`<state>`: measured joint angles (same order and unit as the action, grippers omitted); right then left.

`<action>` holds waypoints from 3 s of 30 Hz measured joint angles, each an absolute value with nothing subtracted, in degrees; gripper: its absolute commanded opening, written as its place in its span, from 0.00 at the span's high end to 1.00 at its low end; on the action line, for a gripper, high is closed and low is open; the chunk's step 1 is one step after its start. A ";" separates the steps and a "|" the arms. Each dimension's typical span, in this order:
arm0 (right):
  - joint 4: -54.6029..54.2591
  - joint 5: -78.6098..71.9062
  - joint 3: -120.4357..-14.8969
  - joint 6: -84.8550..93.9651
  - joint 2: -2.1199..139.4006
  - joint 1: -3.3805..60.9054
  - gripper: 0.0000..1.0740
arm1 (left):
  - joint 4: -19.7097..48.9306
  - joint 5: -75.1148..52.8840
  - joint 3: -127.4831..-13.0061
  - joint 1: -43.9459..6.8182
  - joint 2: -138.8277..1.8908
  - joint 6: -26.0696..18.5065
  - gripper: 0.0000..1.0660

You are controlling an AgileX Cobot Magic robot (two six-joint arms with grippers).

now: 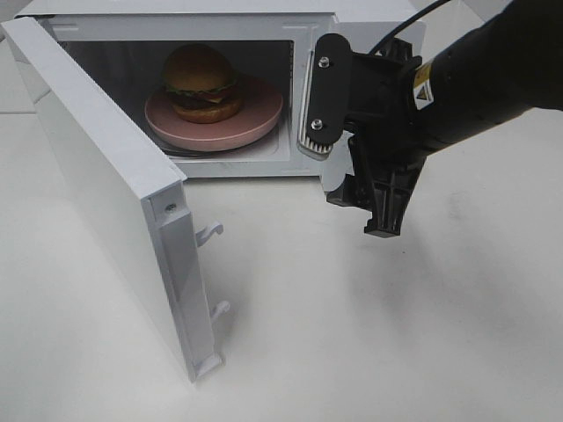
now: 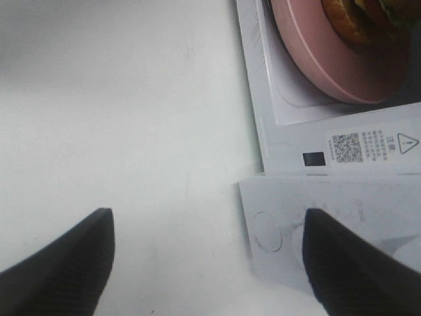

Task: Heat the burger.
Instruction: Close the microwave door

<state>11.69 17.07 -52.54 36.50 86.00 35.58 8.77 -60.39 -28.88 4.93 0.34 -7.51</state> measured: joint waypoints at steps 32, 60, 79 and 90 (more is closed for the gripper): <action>11.63 43.54 -42.40 -2.52 60.45 35.58 0.29 | 8.77 -60.39 -28.88 4.93 0.34 -7.51 0.06; 11.06 69.61 -42.40 -6.65 30.08 35.58 0.29 | 8.77 -60.39 -28.88 4.93 0.34 -7.51 0.06; 10.14 69.84 -35.47 -7.56 16.27 32.14 0.29 | 8.77 -60.39 -28.88 4.93 0.34 -7.51 0.06; 7.45 63.94 -31.40 -7.96 9.05 17.76 0.29 | 8.77 -60.39 -28.88 4.93 0.34 -7.51 0.06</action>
<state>7.45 63.94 -31.40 -7.96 9.05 17.76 8.77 -60.39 -28.88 4.93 0.34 -7.51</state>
